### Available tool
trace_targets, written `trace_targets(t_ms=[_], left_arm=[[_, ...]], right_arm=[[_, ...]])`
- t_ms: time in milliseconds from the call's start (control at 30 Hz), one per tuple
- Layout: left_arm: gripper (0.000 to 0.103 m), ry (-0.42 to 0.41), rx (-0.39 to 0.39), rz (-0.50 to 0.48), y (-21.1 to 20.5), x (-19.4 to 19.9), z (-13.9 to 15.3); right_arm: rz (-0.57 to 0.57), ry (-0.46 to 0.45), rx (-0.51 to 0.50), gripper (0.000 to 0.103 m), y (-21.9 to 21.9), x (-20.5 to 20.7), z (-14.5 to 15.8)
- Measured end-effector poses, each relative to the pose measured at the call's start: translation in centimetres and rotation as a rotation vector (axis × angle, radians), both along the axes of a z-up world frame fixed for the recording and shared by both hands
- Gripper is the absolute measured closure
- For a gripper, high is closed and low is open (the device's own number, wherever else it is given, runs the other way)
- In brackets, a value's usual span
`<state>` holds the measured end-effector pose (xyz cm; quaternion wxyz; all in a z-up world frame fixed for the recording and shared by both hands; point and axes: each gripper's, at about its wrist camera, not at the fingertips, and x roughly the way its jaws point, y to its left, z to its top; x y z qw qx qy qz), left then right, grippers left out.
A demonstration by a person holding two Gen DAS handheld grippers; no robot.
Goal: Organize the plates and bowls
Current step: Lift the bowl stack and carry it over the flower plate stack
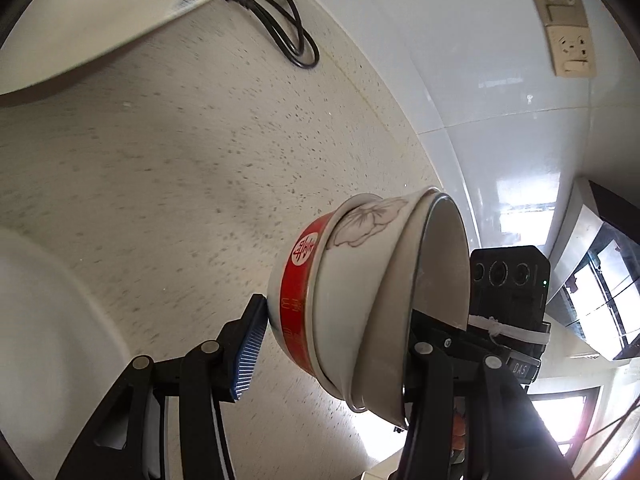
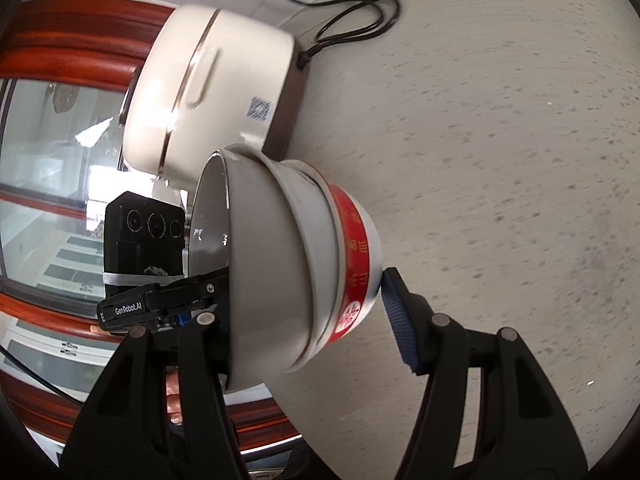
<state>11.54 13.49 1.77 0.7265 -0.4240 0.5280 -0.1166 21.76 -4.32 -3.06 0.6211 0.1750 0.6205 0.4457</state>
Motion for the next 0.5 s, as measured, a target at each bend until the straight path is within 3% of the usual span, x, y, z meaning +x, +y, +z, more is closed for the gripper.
trace_targets(t_ms=[500], left_arm=[[0.052, -0.008, 0.053, 0.147, 7.9, -8.8, 2.3]], right_arm=[[0.180, 0.022, 0.029, 0.040, 10.2, -4.8, 1.1]])
